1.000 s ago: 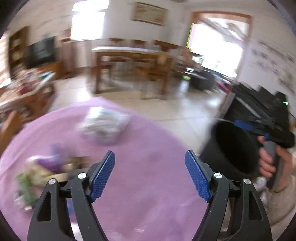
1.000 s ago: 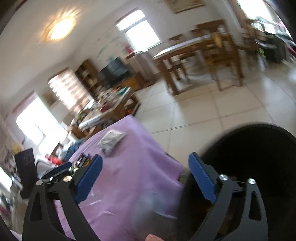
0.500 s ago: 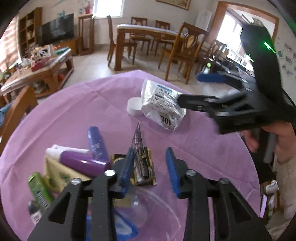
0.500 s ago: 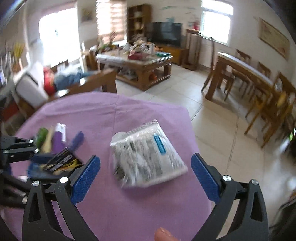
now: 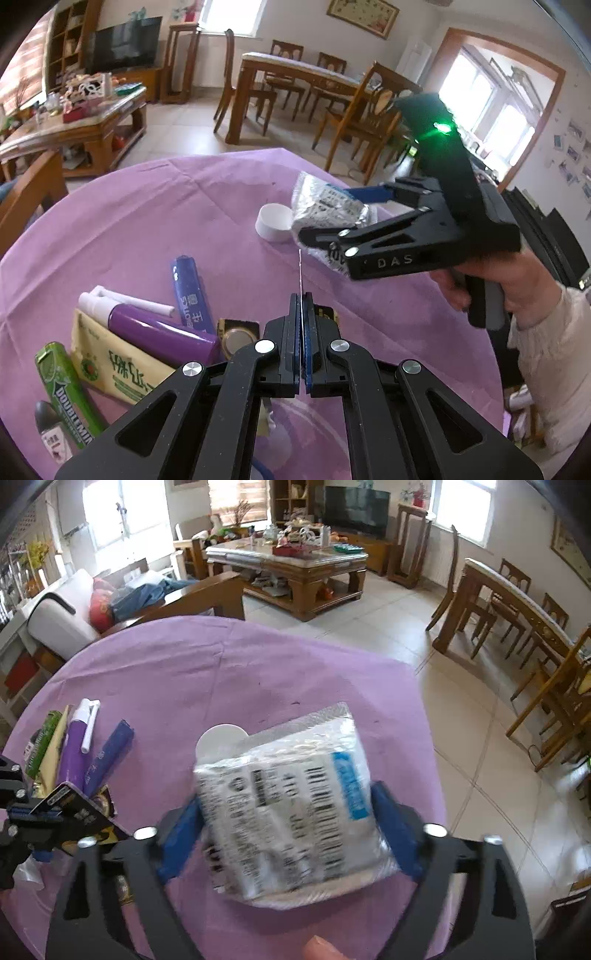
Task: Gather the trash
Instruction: 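Grasp the silver wet-wipe packet with the right tool, then carry the wipe packet over the black bin and open the right tool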
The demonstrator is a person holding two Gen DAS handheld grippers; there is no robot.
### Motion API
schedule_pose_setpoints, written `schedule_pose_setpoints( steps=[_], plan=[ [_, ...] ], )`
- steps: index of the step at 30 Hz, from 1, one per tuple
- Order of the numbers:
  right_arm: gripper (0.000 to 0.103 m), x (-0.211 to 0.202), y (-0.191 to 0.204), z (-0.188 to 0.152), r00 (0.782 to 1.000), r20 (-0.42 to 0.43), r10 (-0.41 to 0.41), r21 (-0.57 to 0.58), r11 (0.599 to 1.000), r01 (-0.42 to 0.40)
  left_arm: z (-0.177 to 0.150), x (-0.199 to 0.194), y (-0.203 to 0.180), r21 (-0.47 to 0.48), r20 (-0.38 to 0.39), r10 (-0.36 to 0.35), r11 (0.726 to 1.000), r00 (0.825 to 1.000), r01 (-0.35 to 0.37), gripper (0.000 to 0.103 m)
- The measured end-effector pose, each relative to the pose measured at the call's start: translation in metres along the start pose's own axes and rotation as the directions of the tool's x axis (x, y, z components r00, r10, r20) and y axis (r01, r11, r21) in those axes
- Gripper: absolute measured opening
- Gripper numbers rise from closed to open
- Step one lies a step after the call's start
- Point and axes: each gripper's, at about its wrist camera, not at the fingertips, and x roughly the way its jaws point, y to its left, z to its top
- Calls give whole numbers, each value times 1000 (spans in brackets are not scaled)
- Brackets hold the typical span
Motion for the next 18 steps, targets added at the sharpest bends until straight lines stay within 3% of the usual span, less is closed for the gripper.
schedule_pose_setpoints(
  steps=[4,6,12,18],
  plan=[
    [75,-28,1,-6,998,69,9,83,996,-15,-5,-12,-1,-11,34,-23,1000,999,24,2],
    [75,-57,1,-16,990,141,16,135,990,-35,-5,-24,-3,-15,67,-48,999,997,49,2],
    [75,-145,-7,-73,932,360,47,298,941,-163,-4,-61,-10,-18,148,-72,997,986,76,2],
    [75,-201,-25,-139,897,440,-26,419,890,-180,-5,-87,-54,26,188,-126,992,974,123,2]
  ],
)
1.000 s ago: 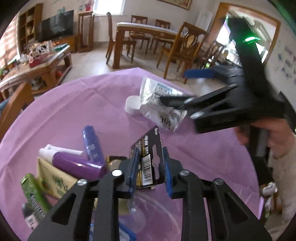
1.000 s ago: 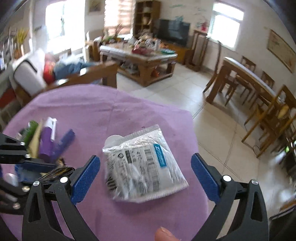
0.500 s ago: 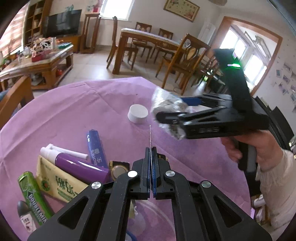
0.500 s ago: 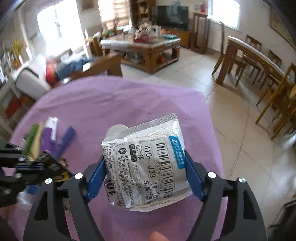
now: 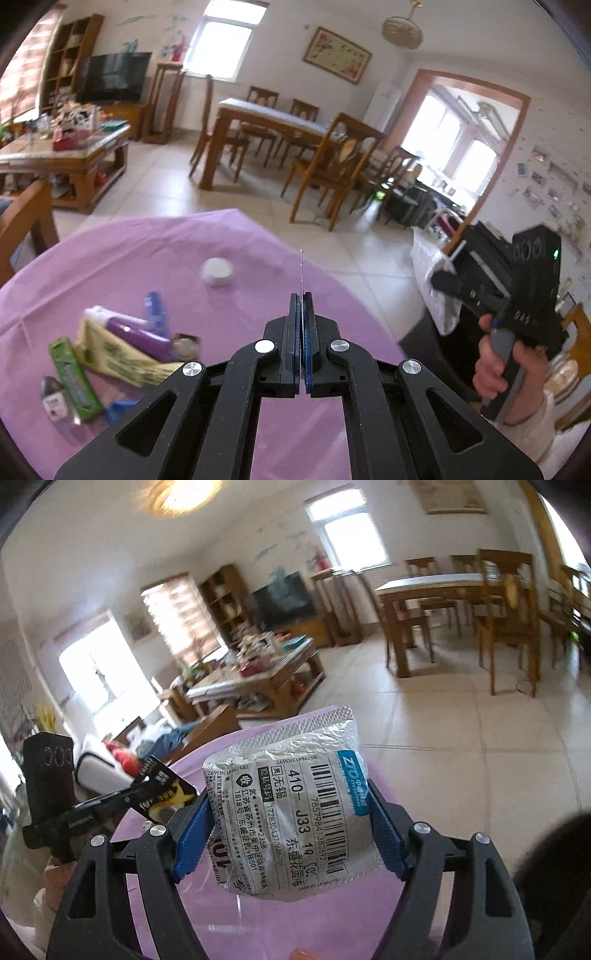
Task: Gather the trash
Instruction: 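Carry the wipe packet over the black bin and open the right tool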
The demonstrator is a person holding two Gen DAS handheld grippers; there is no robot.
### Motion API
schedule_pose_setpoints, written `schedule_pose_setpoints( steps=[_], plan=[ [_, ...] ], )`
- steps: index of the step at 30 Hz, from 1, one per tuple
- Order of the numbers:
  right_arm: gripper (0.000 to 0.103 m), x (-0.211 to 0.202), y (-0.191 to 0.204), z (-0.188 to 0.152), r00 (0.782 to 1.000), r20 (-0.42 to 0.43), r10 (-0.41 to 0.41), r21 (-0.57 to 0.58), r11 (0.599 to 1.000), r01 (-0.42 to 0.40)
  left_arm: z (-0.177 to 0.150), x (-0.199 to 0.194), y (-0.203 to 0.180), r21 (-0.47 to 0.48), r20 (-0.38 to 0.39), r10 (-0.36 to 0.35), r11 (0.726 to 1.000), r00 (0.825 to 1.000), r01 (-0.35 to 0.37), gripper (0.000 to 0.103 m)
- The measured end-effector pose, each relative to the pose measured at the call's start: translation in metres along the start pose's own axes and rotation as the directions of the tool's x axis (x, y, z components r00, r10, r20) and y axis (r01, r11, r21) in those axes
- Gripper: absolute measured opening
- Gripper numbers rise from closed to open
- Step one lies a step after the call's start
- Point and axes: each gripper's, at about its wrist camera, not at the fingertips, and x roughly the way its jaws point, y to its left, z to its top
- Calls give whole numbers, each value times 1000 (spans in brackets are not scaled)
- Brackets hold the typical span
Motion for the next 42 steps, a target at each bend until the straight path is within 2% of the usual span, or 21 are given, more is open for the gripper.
schedule_pose_setpoints(
  steps=[8,15,21,29,36,42],
  plan=[
    [75,-74,-47,-22,993,87,-76,86,994,68,-13,21,-91,66,-38,-110,992,993,112,2],
    [75,-126,-100,-46,977,135,-165,184,973,139,-34,73,-176,96,-124,-231,965,965,243,2],
    [75,-155,-139,-67,961,149,-233,277,943,185,-59,121,-237,119,-199,-294,940,935,320,2],
    [75,-165,-165,-86,953,136,-272,337,917,213,-96,174,-294,150,-286,-305,922,909,357,2],
    [75,-172,-184,-101,955,126,-270,373,904,207,-114,202,-311,168,-327,-273,925,905,340,2],
    [75,-172,-194,-108,956,110,-273,391,896,211,-114,205,-314,174,-342,-263,926,902,336,2]
  ],
)
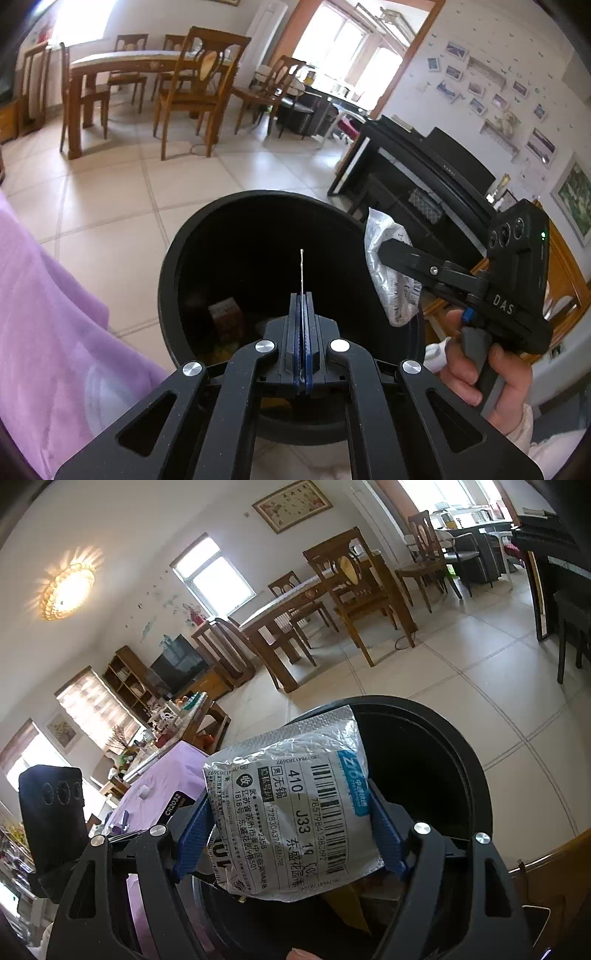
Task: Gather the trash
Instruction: 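Carry the wipe packet over the black bin and open the right tool, then grasp the yellow milk tube with the right tool while the left grasps the green Doublemint tin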
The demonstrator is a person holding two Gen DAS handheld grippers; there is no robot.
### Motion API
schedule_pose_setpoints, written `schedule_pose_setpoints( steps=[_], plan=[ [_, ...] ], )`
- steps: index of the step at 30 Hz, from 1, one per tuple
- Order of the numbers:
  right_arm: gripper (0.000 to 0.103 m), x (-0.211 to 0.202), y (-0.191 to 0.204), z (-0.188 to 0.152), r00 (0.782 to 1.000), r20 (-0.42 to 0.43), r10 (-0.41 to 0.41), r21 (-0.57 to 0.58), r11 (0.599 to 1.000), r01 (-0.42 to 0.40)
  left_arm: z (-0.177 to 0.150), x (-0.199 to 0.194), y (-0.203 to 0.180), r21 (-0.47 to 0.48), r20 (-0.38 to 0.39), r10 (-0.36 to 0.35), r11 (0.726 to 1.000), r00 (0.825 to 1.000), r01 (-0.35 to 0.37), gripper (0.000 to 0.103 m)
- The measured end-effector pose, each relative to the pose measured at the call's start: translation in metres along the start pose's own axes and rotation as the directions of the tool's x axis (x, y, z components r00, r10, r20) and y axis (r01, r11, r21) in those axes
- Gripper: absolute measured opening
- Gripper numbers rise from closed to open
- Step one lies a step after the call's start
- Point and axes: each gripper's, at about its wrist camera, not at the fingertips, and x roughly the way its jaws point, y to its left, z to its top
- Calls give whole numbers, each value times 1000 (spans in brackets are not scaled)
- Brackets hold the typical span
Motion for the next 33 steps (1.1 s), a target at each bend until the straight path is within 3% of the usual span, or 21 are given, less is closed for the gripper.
schedule_pose_setpoints(
  steps=[6,8,9,10,12,13,18,24,30,33],
  plan=[
    [77,3,0,1,1000,-10,-12,12,1000,12,0,1,-2,11,-20,-5,1000,1000,5,2],
    [84,6,0,1,1000,-22,-13,27,1000,14,0,2,-5,15,-32,4,1000,999,-4,7],
    [89,7,-1,1,999,-30,-10,37,999,11,1,1,-5,17,-36,11,1000,999,-10,22],
    [93,7,-1,0,999,-32,-9,42,999,10,-1,-5,-5,20,-29,27,999,999,-27,46],
    [97,7,3,1,999,-32,-18,30,999,19,-1,-16,-5,28,3,56,998,998,-56,75],
    [98,7,6,0,999,-31,-21,21,1000,22,-2,-26,-4,35,33,77,996,997,-78,79],
    [98,9,26,-1,999,-39,-18,-17,1000,18,-6,-68,18,-1,78,101,995,992,-101,82],
    [98,25,65,-7,997,-73,1,-96,995,-8,-30,-147,76,-104,158,207,976,966,-192,83],
    [97,58,133,-21,990,-137,40,-219,973,-69,-73,-238,157,-273,193,368,910,910,-310,82],
    [96,79,182,-33,979,-187,85,-294,946,-139,-97,-284,198,-351,198,466,855,862,-382,82]
  ],
)
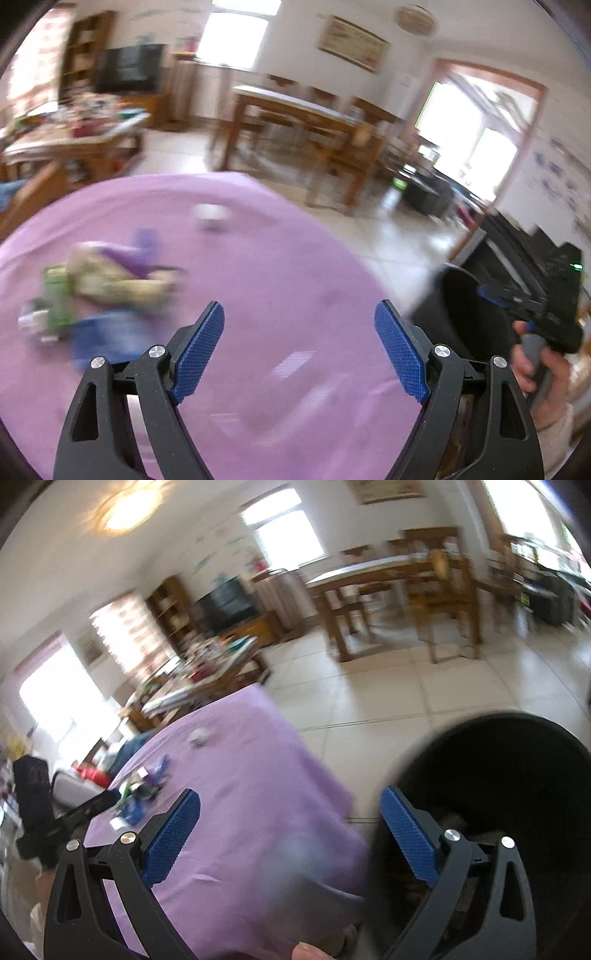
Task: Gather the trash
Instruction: 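Grasp the yellow milk tube with the right tool while the left grasps the green Doublemint tin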
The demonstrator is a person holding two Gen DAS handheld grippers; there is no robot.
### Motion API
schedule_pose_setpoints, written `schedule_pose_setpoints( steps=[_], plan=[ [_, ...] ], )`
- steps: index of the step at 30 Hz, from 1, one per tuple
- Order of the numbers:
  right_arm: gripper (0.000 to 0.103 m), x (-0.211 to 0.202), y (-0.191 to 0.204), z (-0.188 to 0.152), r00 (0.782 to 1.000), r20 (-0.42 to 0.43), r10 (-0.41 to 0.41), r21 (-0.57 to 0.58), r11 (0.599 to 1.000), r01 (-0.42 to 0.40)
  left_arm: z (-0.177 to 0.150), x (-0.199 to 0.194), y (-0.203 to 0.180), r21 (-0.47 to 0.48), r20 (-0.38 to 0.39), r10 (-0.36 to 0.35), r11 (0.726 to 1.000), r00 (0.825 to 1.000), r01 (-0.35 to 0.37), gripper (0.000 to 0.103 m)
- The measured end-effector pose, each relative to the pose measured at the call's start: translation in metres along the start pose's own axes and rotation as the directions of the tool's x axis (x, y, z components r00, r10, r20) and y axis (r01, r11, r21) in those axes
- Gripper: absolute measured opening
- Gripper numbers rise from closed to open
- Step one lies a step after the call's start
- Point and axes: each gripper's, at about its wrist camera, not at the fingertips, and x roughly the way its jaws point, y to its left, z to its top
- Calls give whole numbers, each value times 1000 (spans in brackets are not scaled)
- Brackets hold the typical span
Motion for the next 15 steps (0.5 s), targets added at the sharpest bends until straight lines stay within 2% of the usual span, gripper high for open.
schedule_pose_setpoints(
  steps=[2,5,7,10,12,14,15],
  plan=[
    [92,17,32,3,999,-25,40,-66,997,-42,3,-15,43,-51,13,82,995,997,-81,82],
    [83,52,98,7,991,-87,103,-209,971,-119,8,-26,99,-104,-9,182,978,983,-182,82],
    [76,73,135,9,984,-126,129,-287,944,-161,9,-26,133,-122,-45,243,961,969,-247,74],
    [70,107,195,6,971,-189,149,-415,884,-216,13,-19,164,-122,-100,266,953,959,-277,66],
    [66,133,230,4,959,-242,150,-475,843,-252,18,-13,174,-108,-122,273,952,954,-286,64],
    [62,159,257,2,948,-290,134,-524,807,-274,23,-5,180,-92,-144,268,955,953,-282,61],
    [57,171,266,0,944,-309,117,-546,791,-277,26,-1,183,-82,-148,268,956,952,-282,58]
  ],
)
